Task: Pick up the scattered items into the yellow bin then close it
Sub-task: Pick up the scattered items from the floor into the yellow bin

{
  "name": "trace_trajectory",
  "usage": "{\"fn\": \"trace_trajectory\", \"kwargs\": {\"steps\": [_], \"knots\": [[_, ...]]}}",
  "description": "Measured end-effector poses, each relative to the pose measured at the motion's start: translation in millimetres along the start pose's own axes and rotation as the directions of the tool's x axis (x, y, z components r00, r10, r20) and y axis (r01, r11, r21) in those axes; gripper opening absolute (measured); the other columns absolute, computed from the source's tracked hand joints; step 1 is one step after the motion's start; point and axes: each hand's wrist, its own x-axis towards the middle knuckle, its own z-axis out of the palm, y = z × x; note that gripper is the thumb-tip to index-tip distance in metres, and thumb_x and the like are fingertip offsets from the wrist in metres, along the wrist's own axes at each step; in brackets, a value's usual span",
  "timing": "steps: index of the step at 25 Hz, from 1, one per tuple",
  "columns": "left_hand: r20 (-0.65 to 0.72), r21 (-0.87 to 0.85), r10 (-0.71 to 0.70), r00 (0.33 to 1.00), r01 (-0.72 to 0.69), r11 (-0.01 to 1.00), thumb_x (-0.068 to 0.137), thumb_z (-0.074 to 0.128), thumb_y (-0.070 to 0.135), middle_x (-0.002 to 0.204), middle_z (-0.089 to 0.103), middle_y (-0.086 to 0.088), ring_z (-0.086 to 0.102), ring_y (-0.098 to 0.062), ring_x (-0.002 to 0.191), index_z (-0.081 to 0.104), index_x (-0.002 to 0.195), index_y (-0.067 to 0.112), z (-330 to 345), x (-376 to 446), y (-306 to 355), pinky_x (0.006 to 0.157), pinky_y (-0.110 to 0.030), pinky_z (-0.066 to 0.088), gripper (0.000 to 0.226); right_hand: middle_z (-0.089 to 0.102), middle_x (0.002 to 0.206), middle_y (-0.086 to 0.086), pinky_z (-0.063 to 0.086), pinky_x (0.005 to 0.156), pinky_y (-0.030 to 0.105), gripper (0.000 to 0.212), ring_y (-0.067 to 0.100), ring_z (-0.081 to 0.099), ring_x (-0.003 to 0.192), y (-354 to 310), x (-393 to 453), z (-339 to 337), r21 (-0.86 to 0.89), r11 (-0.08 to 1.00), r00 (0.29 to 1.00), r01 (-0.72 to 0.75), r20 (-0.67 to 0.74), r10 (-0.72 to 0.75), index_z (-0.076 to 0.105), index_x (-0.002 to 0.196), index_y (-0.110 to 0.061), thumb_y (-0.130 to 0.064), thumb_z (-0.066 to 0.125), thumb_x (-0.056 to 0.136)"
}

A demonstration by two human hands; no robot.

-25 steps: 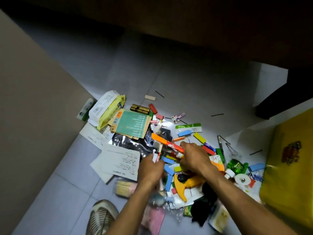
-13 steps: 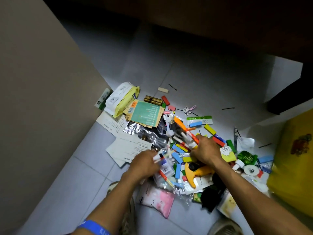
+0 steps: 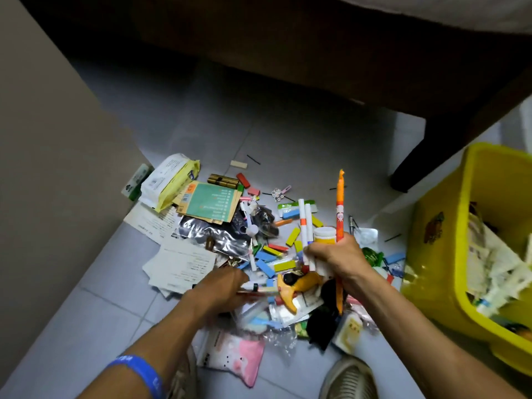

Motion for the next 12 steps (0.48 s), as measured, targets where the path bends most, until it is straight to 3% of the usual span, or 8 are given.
{"fn": "trace_trajectory", "kwargs": {"steps": [3,5,6,9,12], "knots": [[-0.08,-0.352,-0.087,0.993,0.054,0.935,0.092,0.062,0.029,0.095,0.07,-0.009,0.065,-0.024,0.084,0.067,0.094,0.019,-24.2,2.8,23.3,0.073,-0.032,0.05,0.011,0.073,0.075,0.02,0.059,0.061,0.041,0.009,0.033,0.07,0.064,-7.3,-25.4,-31.6,0.26,0.965,0.999,-0.033,-0.014,0.038,0.072,0.078,0.002,0.005,0.074,0.07],[-0.076,-0.653,-0.115,0.99,0.038,0.756,0.093,0.063,0.019,0.088,0.072,-0.009,0.069,-0.023,0.083,0.065,0.087,0.017,-50.7,2.9,63.9,0.077,-0.035,0.052,0.007,0.069,0.068,0.02,0.057,0.051,0.034,0.005,0.029,0.066,0.053,-15.2,-46.5,-64.3,0.393,0.919,0.998,-0.03,-0.036,0.048,0.069,0.075,0.004,0.009,0.071,0.072],[-0.086,-0.757,-0.084,0.993,-0.01,0.653,0.094,0.062,0.019,0.082,0.073,-0.007,0.07,-0.018,0.076,0.064,0.084,0.017,-66.3,3.8,93.8,0.072,-0.034,0.054,0.009,0.067,0.067,0.02,0.057,0.05,0.033,0.006,0.027,0.065,0.051,-19.2,-56.5,-85.9,0.448,0.894,0.998,-0.016,-0.045,0.041,0.069,0.077,0.005,0.009,0.07,0.073],[-0.105,-0.922,0.001,0.994,-0.098,0.374,0.093,0.061,0.019,0.061,0.068,-0.005,0.062,-0.011,0.049,0.058,0.072,0.014,-102.0,17.6,208.3,0.045,-0.019,0.041,0.021,0.066,0.067,0.019,0.057,0.049,0.035,0.01,0.026,0.063,0.049,-31.3,-79.5,-160.2,0.585,0.811,0.995,0.0,-0.081,0.059,0.069,0.081,0.001,0.008,0.067,0.075],[-0.037,-0.966,-0.028,0.999,-0.028,0.256,0.086,0.059,0.019,0.052,0.063,-0.005,0.056,-0.013,0.04,0.059,0.072,0.009,-116.2,47.2,327.3,0.043,-0.017,0.038,0.018,0.068,0.069,0.018,0.058,0.049,0.035,0.014,0.025,0.064,0.049,-39.4,-89.9,-231.3,0.57,0.822,0.97,0.013,-0.208,0.128,0.068,0.082,-0.003,0.009,0.067,0.075]]}}
